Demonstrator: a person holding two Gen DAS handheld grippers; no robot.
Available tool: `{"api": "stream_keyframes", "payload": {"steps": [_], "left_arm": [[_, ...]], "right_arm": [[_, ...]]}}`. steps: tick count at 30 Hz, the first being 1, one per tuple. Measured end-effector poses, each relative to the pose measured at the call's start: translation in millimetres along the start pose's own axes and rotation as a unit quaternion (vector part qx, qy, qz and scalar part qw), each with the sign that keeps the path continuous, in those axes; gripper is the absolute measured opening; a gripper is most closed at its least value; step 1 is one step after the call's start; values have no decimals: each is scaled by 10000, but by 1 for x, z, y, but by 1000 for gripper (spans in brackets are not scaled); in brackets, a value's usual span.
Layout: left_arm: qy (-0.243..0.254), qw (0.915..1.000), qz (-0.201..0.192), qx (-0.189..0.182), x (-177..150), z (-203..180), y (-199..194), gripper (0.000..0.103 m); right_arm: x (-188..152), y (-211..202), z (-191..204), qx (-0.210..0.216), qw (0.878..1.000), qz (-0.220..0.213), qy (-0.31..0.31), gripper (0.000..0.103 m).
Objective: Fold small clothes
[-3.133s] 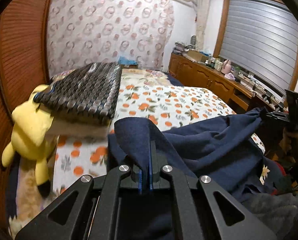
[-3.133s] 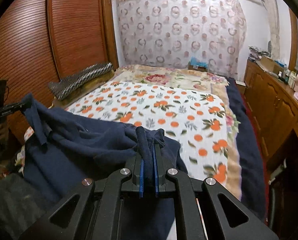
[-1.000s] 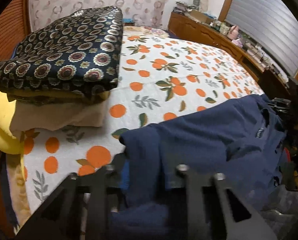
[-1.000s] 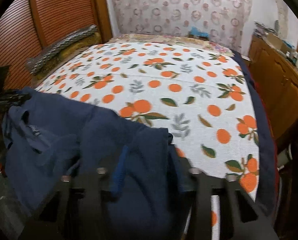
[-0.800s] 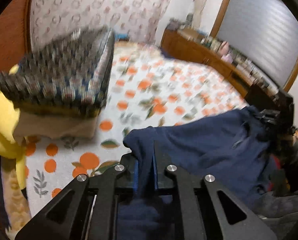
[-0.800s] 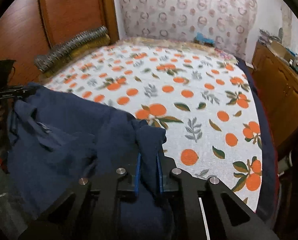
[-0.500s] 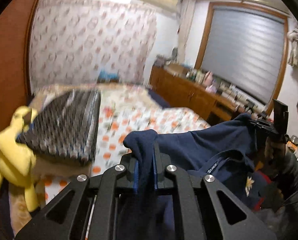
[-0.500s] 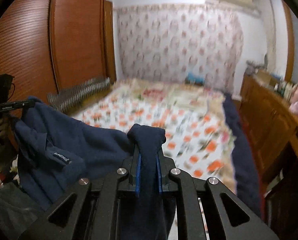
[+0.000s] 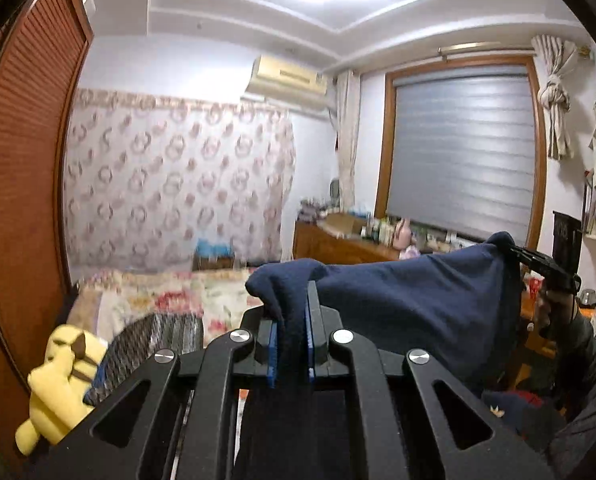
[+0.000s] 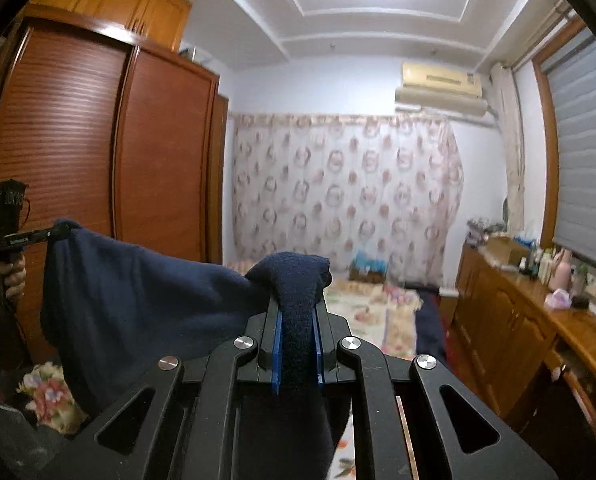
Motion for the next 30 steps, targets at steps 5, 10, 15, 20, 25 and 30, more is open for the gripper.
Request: {"api": "stream_keyframes", "payload": {"steps": [5,10,15,20,25,30], "left_arm": [[187,9997,-115,119,15,4,15,11],[185,9984,271,466,2,36,84,12],[458,9881,1002,1077,-49,83,198,29],[333,9775,1637,1285,-102,112,241,48],[274,9753,1934,1030,-142,95,230,80],[279,9719,2115,996,-168,75,207,80]], "right_arm": [[29,-6,0,44,9996,-214,-154,12],[16,64,-7,-118,9991,237,-346,12],[-32,195,-24,-507,9918,1145,-270,14],[-106,287,-51,-999,9720,2125,-3,31],[-141,294,-51,-923,9643,2467,277,37],[-146,275,-56,-760,9602,2662,376,37]]}}
Point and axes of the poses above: each gripper's, at about its wrist camera, not at the fingertips, and y roughly the way its jaws point, z to its left, x to its top, the point moved 6 cm from there along y, roughly the way its jaws point, and after that the axes turned 7 degrees about -z, right-handed, at the moved point
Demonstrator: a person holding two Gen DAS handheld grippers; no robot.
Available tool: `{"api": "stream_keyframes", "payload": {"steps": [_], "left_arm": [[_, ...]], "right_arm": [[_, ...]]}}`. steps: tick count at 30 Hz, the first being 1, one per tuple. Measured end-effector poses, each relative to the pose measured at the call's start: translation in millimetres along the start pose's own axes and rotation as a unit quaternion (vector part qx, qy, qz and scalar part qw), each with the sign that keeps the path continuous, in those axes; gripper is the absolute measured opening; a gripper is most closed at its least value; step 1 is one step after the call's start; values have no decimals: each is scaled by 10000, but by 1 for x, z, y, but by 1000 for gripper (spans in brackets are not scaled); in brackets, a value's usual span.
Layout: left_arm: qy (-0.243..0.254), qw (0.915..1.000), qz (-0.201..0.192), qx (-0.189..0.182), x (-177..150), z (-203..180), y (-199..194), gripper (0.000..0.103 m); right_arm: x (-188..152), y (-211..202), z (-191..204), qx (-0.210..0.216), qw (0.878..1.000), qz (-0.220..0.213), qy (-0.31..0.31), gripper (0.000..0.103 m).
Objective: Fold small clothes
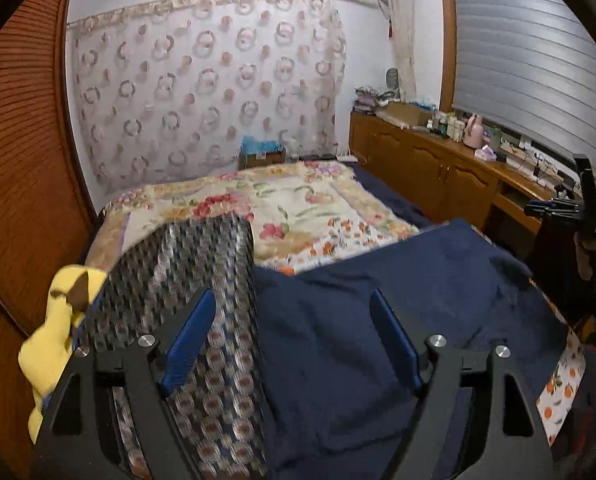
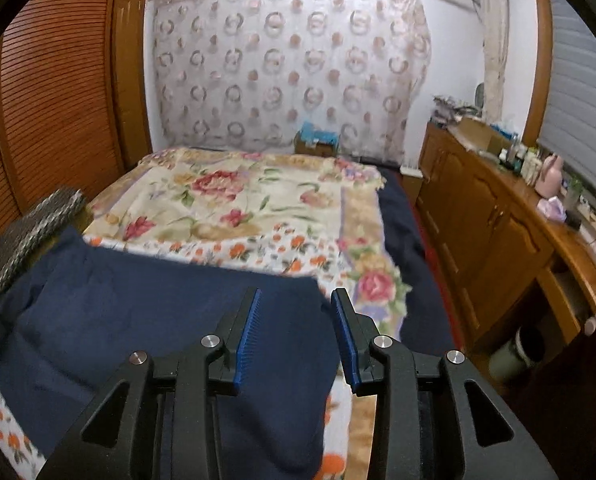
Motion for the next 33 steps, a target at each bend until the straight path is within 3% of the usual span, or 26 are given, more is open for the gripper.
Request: {"api": "stream_keyframes", "payload": {"steps": [2,6,9,12,17,20,27,31,33], "left_arm": [[-16,9999,83,-71,-13,-6,-4,80],[-95,9995,265,-137,-46,-16,-11,80],[-56,9988,479,-99,-74,-21,-10,80],[-66,9977,661,-101,-93,-25,-7,80],[-236,9962,823,-147,-116,-28,-11,80],[-313,9952,911,-146,-124,-27,-8,80],[-421,9951,880,-174,-128,-25,-7,80],[-555,9944,881,-198,-128,-16,-7,61],[-581,9941,895,-176,-126,-14,-4,56]], "right_arm": [[5,-5,-6,98,9999,33,67,37],[-18,-28,-23,352,9988,154,303,38],[-35,-26,-28,496,9974,344,382,52],[-48,-21,-33,574,9954,628,431,54],[-43,-13,-41,714,9916,926,545,54],[-37,2,-49,470,9923,1060,443,54],[-13,14,-80,346,9909,1059,752,54],[-6,8,-88,279,9917,1008,749,54],[-4,5,-91,241,9923,982,714,54]]}}
Point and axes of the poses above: each gripper's, at about its wrist camera, not at the fingertips, and y roughly the way its jaws point, z to its left, x to its top, the point moved 6 cm from there along y, roughly the way its jaws point, and after that the axes turned 7 degrees about -z, right-handed, at the moved point
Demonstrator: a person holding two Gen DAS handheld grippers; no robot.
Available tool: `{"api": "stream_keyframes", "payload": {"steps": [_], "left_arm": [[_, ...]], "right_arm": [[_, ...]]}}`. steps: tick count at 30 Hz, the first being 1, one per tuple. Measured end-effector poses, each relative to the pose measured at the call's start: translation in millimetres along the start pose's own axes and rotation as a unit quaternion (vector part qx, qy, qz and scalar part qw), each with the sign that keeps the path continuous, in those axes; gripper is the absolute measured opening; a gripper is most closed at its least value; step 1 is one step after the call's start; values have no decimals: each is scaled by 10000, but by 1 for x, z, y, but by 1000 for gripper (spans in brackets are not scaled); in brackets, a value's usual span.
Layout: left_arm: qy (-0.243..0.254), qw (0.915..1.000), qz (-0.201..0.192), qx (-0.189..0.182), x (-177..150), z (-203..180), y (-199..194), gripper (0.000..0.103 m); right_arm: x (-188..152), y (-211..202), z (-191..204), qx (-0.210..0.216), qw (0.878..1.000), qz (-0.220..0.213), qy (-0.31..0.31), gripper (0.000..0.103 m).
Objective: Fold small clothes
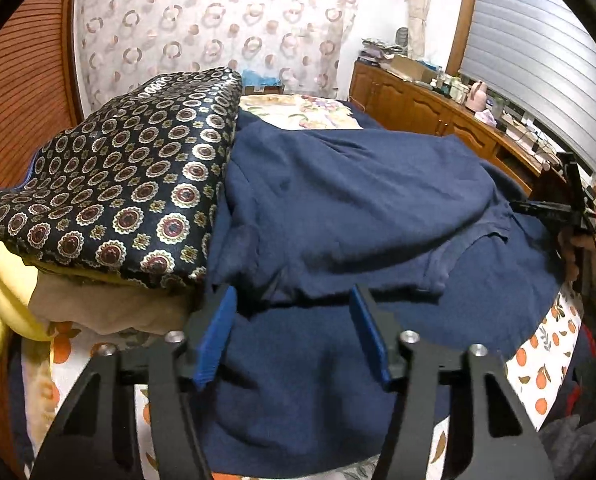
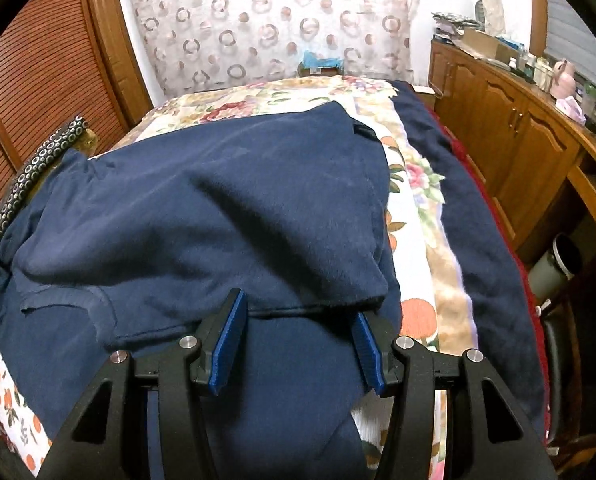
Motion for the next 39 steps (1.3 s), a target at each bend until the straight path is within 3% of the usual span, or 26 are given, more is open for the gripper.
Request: {"api": "stream_keyframes", "payload": {"steps": [6,11,13,14,16,19,21,28,33,35,36,37,39], "left_arm": [[-43,9996,88,265,2,12,8,55],[-6,9997,73,220,8,9,15,55],[24,9997,73,227,10,9,17,34],[50,9996,85,265,12,9,19,31],[104,9995,76,286,15,8,20,14],[172,9993,-15,323,20,6,18,4],[172,9994,-128,272,24,3,13,3],[214,9986,-423,230,39,-7,-5,3],[294,9974,-411,521,39,0,-9,4],[347,9969,-422,565,38,1,-11,22],[353,9968,-443,564,36,2,-11,36],[346,9970,-442,538,35,3,-11,42],[318,9977,-298,516,30,5,-4,42]], "right_arm": [[-13,-3,7,-172,9995,-110,-247,54],[-19,0,16,-264,9990,-134,-335,54],[-29,8,23,-262,9990,-137,-350,54],[-29,8,23,-261,9990,-137,-350,54],[-29,7,23,-258,9990,-133,-354,54],[-31,18,28,-272,9988,-129,-377,54],[-32,19,27,-272,9988,-130,-381,54],[-33,20,27,-265,9988,-128,-384,54],[-33,21,27,-267,9988,-126,-395,54],[-33,21,27,-271,9988,-125,-400,54],[-33,21,27,-272,9987,-125,-402,54],[-33,21,27,-271,9987,-124,-403,54],[-33,21,27,-269,9987,-124,-404,55]]}}
Point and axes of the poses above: each gripper's, at about its wrist camera, not at the fingertips, and y roughly the way its jaws point, z to its left, x to its top, the point moved 6 cm from there along y, roughly the way its jaws point, and after that the axes turned 7 degrees about -z, right-handed, at the moved point
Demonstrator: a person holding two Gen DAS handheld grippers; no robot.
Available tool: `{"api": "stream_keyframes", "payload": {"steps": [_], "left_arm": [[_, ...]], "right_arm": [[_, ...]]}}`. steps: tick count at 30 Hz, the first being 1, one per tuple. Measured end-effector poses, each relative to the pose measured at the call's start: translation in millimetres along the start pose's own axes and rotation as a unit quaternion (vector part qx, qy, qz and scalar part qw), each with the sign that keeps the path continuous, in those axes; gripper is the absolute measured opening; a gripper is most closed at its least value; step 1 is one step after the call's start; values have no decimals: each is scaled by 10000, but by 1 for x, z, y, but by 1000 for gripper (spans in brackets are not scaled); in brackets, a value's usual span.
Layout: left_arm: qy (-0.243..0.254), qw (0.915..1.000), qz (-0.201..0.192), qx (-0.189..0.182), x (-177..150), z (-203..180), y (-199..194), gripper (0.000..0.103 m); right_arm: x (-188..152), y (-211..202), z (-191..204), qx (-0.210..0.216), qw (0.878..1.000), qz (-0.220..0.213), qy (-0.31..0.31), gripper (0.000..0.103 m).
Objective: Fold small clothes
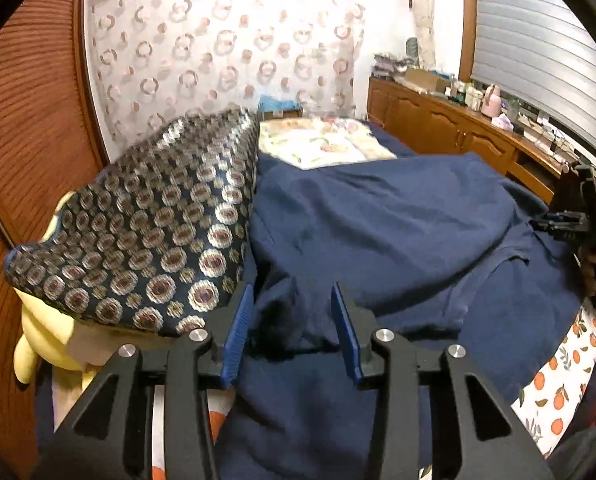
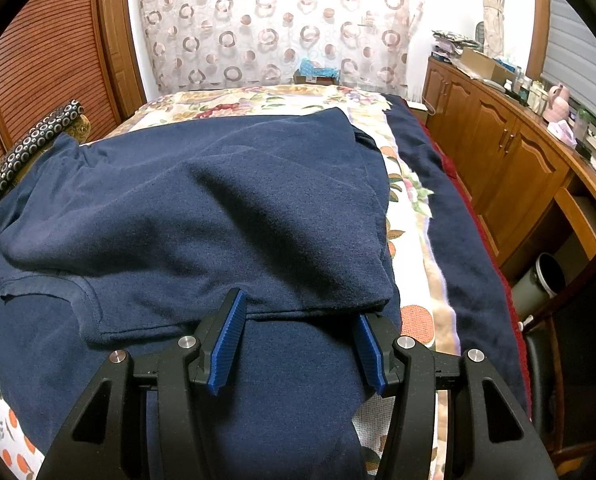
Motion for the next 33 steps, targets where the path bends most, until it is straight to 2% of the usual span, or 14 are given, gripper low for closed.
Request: {"api": "stream_keyframes", "payload": {"steps": [9,15,18,20,26,33], "left_arm": [[243,9994,256,31,-7,-4,24,39],[558,9966,496,337,-6,-6,39,38],[700,9952,504,452,-7,-8,41,7],[655,9963,371,418,-4,-9,35,6],[141,9996,-246,-36,20,-12,-10,6],[47,9993,-333,-190,26,-15,-21,6]], "right_arm": [[0,0,-1,0,10000,2,-7,55],[-1,-1,-1,0,10000,2,-7,55],[-1,0,-1,2,10000,3,-9,55],[-1,-1,-1,3,10000,3,-8,55],[0,-1,-3,45,10000,0,39,55],[7,-10,-16,427,9981,-204,394,55]]}}
Point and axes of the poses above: each gripper's, at about its wrist camera, not at the fingertips, and y roughly the way its jaws point, z to its left, x to its top, the point moved 6 cm from there along y, roughly the way its jaws point, and after that the axes turned 7 degrees about -z, right-handed, at the moved point
